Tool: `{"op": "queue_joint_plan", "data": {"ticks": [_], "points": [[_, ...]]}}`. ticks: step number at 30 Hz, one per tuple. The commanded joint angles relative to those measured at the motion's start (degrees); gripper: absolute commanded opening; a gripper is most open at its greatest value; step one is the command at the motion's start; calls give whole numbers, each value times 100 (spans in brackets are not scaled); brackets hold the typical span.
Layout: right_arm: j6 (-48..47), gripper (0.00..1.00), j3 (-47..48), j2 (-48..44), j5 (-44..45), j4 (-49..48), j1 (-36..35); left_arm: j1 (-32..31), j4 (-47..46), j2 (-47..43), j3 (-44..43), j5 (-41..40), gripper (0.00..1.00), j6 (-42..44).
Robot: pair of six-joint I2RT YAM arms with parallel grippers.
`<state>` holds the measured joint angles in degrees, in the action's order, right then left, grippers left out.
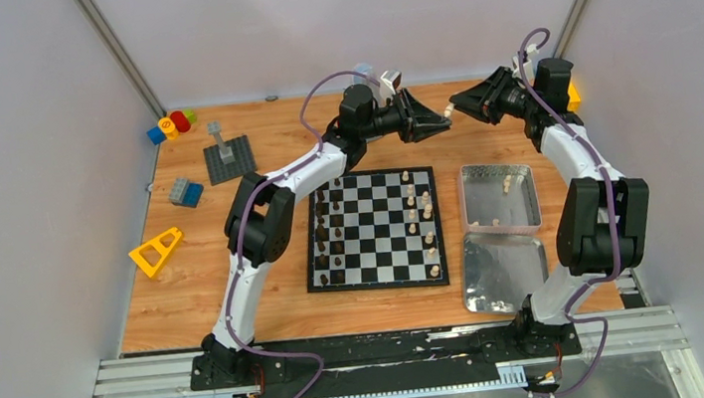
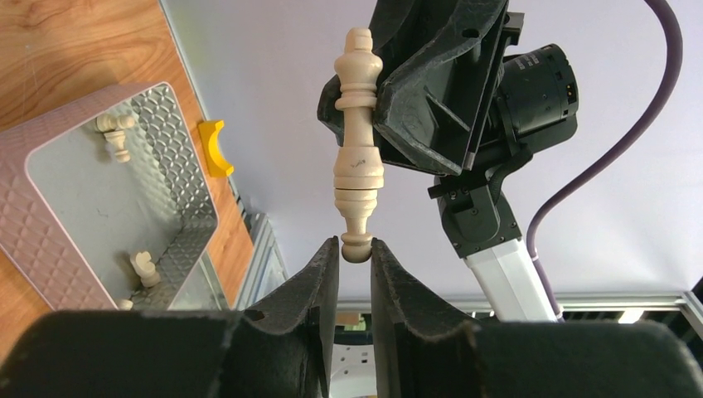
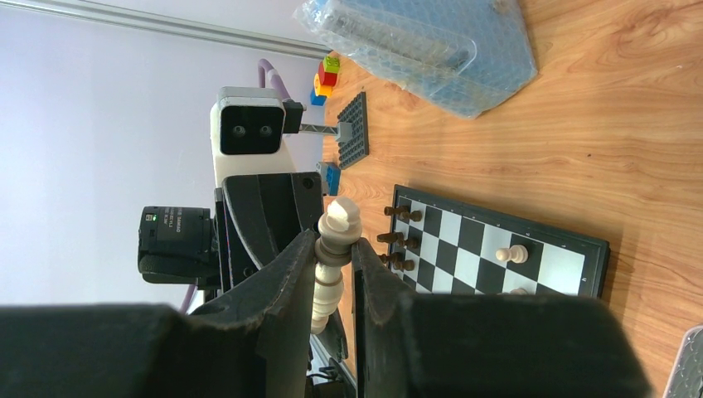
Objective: Set up the chess pieces on the board
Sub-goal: Pick up the chess piece from the storage box, then place the chess piece on the chessboard.
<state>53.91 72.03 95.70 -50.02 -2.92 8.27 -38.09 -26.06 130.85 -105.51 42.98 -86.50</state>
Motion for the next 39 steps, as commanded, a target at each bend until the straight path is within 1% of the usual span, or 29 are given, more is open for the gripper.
{"op": "queue_joint_plan", "data": {"ticks": [1,8,16,18,21,23,26,28,29,30,31,32,33,34,35,36,37,38,39], "points": [[-52,0,-9,-19,-8,-281,-27,-53,-224,-24,-101,-31,27,-34],[-117,0,-62,-39,7,-272,-29,-50,-248,-5,-121,-37,26,-58],[-208,0,-154,-85,52,-262,-33,-54,-285,15,-90,-18,18,-74],[-233,0,-148,-90,58,-257,-29,-43,-276,-1,-69,-6,15,-58],[-266,0,-103,-82,80,-230,-21,-28,-235,-93,67,69,5,41],[-284,0,-45,-74,72,-206,17,-20,-151,-195,218,147,0,143],[-292,0,75,-43,55,-177,111,32,104,-405,427,290,0,421],[-350,0,164,-34,45,-130,195,88,505,-665,529,426,0,823],[-395,0,201,-34,37,-91,240,116,930,-744,564,524,0,1262],[-463,0,240,-43,33,-42,289,183,1557,-905,566,569,0,1524],[-595,0,280,-67,35,48,337,220,1919,-992,521,643,0,2223],[-702,0,311,-85,40,138,380,290,2830,-1134,478,664,0,2637],[-831,0,334,-114,46,202,423,322,3316,-1203,347,669,0,3460],[-963,0,345,-142,43,256,462,384,4249,-1314,268,655,0,3923],[-1101,0,365,-161,41,352,503,404,4759,-1346,48,577,0,4854],[-1247,0,383,-178,37,519,540,417,5786,-1352,-97,503,0,5341],[-1391,0,409,-183,37,629,576,417,6376,-1330,-476,271,0,6337],[-1551,0,442,-185,36,717,610,410,7311,-1298,-627,122,0,6773],[-1692,0,465,-178,48,816,647,404,7705,-1280,-867,-205,1,7550]]}}
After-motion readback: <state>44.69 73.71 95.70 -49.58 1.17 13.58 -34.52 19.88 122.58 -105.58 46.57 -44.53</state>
